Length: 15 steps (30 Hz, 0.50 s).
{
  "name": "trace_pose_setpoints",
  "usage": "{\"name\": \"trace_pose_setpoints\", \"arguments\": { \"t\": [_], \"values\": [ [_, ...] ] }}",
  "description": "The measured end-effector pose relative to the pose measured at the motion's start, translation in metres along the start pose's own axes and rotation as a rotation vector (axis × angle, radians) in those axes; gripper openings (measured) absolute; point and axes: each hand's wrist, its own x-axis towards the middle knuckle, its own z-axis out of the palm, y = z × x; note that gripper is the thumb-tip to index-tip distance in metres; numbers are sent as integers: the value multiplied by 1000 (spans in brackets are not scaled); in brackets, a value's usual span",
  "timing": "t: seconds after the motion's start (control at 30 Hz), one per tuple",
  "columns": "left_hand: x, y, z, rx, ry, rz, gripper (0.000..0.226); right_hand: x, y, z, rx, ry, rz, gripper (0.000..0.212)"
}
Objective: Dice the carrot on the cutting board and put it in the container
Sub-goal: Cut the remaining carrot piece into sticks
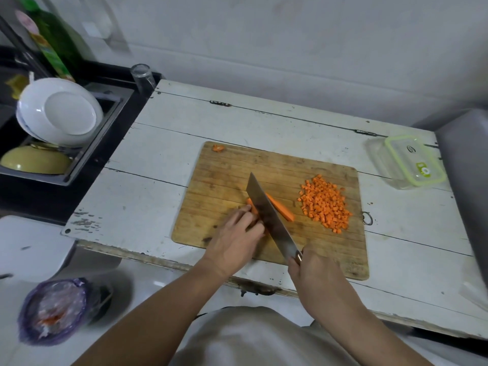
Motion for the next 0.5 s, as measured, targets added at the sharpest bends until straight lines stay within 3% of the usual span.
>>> {"name": "trace_pose_setpoints", "arguments": {
  "t": [0.3, 0.5],
  "values": [
    [2, -1, -4, 14, -30, 3, 27, 5, -7, 11, 10, -11, 24, 23],
    [1, -7, 3, -34, 8, 35, 18, 33, -9, 27, -32, 9, 23, 24]
  ]
}}
